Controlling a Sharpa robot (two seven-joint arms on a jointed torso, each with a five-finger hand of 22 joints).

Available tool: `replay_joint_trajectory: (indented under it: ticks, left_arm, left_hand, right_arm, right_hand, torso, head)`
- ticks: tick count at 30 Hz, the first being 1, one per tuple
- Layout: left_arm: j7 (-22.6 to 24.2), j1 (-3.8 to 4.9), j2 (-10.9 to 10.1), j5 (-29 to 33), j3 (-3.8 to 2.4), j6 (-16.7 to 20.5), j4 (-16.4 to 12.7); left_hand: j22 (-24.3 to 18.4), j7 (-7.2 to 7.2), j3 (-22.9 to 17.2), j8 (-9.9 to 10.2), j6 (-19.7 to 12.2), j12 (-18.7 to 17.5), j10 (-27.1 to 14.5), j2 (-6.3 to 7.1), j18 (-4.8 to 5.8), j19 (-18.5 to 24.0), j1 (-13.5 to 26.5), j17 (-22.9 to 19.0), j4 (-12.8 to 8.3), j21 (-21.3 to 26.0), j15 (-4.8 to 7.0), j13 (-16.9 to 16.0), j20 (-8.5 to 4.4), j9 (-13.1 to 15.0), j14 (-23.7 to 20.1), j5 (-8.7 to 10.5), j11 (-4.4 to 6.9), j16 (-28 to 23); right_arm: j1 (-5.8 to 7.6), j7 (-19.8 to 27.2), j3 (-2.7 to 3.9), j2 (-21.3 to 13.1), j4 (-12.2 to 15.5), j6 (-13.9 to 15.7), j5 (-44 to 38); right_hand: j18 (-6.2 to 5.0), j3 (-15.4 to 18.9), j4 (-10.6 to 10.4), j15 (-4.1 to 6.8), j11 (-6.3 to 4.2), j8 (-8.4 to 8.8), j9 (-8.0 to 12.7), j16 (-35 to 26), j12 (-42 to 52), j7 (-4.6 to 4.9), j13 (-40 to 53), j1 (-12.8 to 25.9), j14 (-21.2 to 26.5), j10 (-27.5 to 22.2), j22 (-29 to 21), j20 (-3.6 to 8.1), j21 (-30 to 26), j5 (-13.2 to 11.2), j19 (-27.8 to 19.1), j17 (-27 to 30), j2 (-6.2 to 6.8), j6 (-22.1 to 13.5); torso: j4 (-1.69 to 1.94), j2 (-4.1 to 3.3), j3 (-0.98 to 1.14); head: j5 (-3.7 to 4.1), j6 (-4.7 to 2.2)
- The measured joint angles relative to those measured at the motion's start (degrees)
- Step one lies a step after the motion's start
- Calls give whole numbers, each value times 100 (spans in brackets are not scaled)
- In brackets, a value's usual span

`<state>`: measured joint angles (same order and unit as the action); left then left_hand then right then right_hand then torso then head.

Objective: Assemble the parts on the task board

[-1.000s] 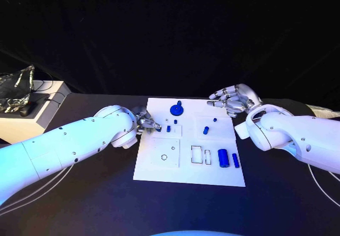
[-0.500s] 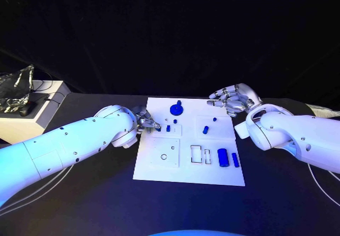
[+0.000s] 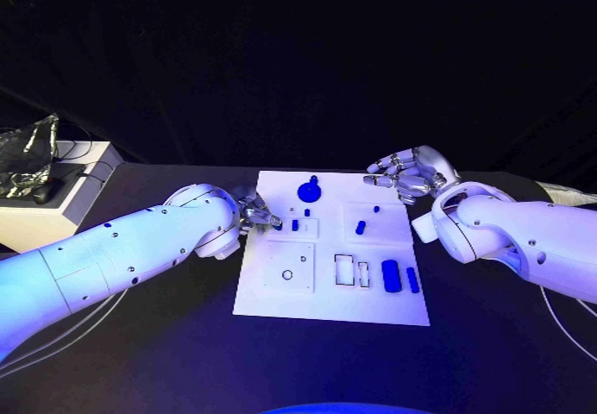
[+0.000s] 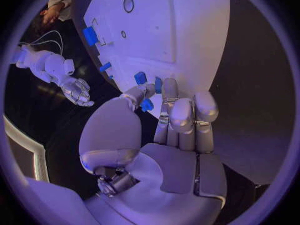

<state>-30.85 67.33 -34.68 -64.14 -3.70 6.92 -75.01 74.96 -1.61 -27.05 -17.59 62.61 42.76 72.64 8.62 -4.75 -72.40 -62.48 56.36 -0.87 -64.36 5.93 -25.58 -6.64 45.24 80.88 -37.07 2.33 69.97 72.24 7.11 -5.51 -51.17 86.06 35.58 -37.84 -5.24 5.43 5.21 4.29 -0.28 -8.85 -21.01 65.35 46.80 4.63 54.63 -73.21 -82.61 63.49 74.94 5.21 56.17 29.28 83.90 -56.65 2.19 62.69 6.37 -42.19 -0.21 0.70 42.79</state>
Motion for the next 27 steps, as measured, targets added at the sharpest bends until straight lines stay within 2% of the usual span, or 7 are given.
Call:
replay_joint_trajectory:
  ticks: [10, 22, 24, 26, 27]
  left_arm:
    - [-6, 7, 32, -41, -5, -52, 35]
    - [-11, 18, 69, -35, -9, -91, 95]
    - [-14, 20, 80, -34, -10, -92, 107]
    - [-22, 24, 89, -34, -10, -91, 123]
    - [-26, 25, 93, -34, -10, -91, 127]
  left_hand:
    - [-1, 6, 14, 1, 6, 0, 8, 23, 0, -20, -23, 5, -14, 0, -10, -7, 20, 22, 10, 14, -8, 0]
    - [-8, 78, 428, 30, 80, 0, 10, 23, -1, -41, -23, 133, -428, 0, 1, -33, 41, -88, 24, 89, -7, 49]
    - [-9, 98, 506, 31, 103, 0, 60, 22, -1, -41, -23, 138, -446, 0, 1, -33, 41, -112, 40, 111, 2, 49]
    - [-8, 150, 702, 32, 171, 0, 193, -1, -2, -41, -48, 143, -408, 0, 2, -33, 40, -135, 40, 134, 114, 49]
    - [-8, 153, 796, 32, 174, 0, 205, -52, -2, -41, -98, 149, -397, 8, 2, -32, 40, -141, 39, 141, 124, 49]
  right_arm:
    - [-1, -2, 0, -3, 5, -2, 0]
    - [-1, -5, 0, -8, 8, -4, 0]
    - [-1, -5, 0, -8, 10, -4, 0]
    - [-1, -5, 0, -8, 11, -4, 0]
    - [-1, -5, 0, -8, 11, -4, 0]
  right_hand:
    - [0, 0, 0, 0, 5, 0, 0, 0, 0, 0, 5, 0, 0, 5, -1, 0, 0, 0, 0, 0, 0, 0]
    - [0, 0, 0, 0, 5, 0, 0, 0, 0, 0, 4, 0, 0, 5, -2, 0, 0, 0, 0, 1, 0, 0]
    - [0, 0, 0, 0, 5, 0, 0, 0, 0, 0, 4, 0, 0, 5, -2, 0, 0, 0, 0, 1, 0, 0]
    - [0, 0, 0, 0, 5, 0, 0, 0, 0, 0, 4, 0, 0, 5, -2, 0, 0, 0, 0, 1, 0, 0]
    - [0, 0, 0, 0, 5, 0, 0, 0, 0, 0, 4, 1, 0, 5, -2, 0, 0, 0, 0, 1, -1, 0]
  torso:
    - [4, -2, -2]
    - [3, -2, 1]
    - [2, -1, 2]
    - [2, -1, 2]
    - [-1, -1, 1]
  head:
    - [3, 13]
    - [-1, 15]
    - [-2, 15]
    - [-2, 15]
    - [-4, 15]
